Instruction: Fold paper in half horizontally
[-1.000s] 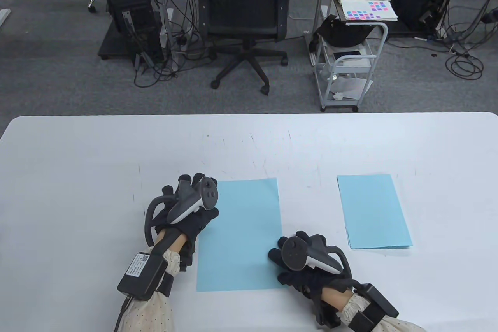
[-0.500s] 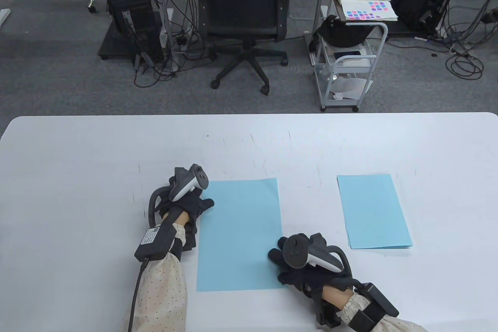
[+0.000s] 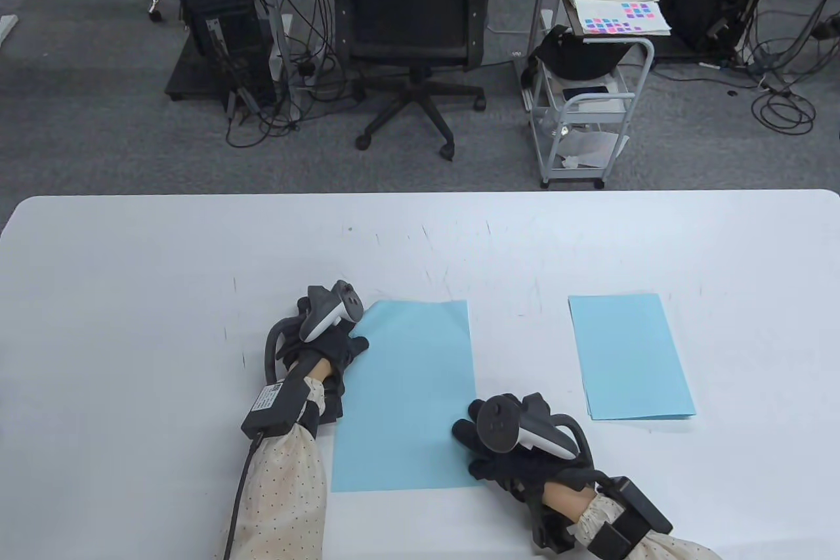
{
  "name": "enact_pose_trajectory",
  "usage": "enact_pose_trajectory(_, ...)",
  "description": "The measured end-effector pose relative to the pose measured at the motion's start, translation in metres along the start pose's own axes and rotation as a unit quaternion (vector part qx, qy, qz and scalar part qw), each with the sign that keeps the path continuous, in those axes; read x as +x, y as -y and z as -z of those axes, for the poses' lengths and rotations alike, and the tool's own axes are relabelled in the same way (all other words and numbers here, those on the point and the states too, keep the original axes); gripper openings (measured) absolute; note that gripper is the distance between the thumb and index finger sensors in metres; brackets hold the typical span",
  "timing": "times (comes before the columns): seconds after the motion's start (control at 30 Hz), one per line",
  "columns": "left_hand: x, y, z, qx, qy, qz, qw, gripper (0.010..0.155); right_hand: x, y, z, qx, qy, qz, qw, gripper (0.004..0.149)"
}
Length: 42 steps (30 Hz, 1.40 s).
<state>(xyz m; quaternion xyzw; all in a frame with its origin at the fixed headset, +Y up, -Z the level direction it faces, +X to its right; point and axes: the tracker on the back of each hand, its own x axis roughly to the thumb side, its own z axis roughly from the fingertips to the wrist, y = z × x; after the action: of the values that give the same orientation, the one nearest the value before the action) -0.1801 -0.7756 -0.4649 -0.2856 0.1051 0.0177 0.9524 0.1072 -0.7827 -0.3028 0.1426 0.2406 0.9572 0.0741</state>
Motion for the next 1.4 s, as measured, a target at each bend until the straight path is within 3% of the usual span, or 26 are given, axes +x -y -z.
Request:
enact_pose_trajectory(0.17, -0.003, -0.007, -0.011, -0.004, 0.023, -0.06, 0.998, 0.07, 0.0, 0.0, 0.0, 0.0, -0.001, 0.0, 1.0, 0.064)
enact_pose_trajectory(0.37, -0.009, -0.018, -0.021, 0.006, 0.035, -0.12, 0.992, 0.099, 0.0, 0.0, 0.0, 0.0, -0.002, -0.001, 1.0, 0.064)
enact_pose_trajectory(0.43, -0.01, -0.02, -0.024, 0.021, 0.038, -0.135, 0.99, 0.101, 0.0, 0.0, 0.0, 0.0, -0.002, -0.002, 1.0, 0.065)
enact_pose_trajectory(0.7, -0.015, -0.028, -0.048, 0.103, 0.075, -0.17, 0.977, 0.075, 0.001, 0.0, 0.0, -0.001, -0.004, -0.004, 1.0, 0.065)
enact_pose_trajectory(0.9, -0.024, -0.027, -0.073, 0.122, 0.102, -0.174, 0.972, 0.049, 0.001, -0.001, 0.0, -0.001, -0.007, -0.004, 1.0, 0.064)
enact_pose_trajectory(1.4, -0.058, 0.015, -0.116, 0.134, 0.132, -0.163, 0.969, 0.042, 0.0, -0.003, 0.0, 0.016, -0.017, 0.006, 1.0, 0.064)
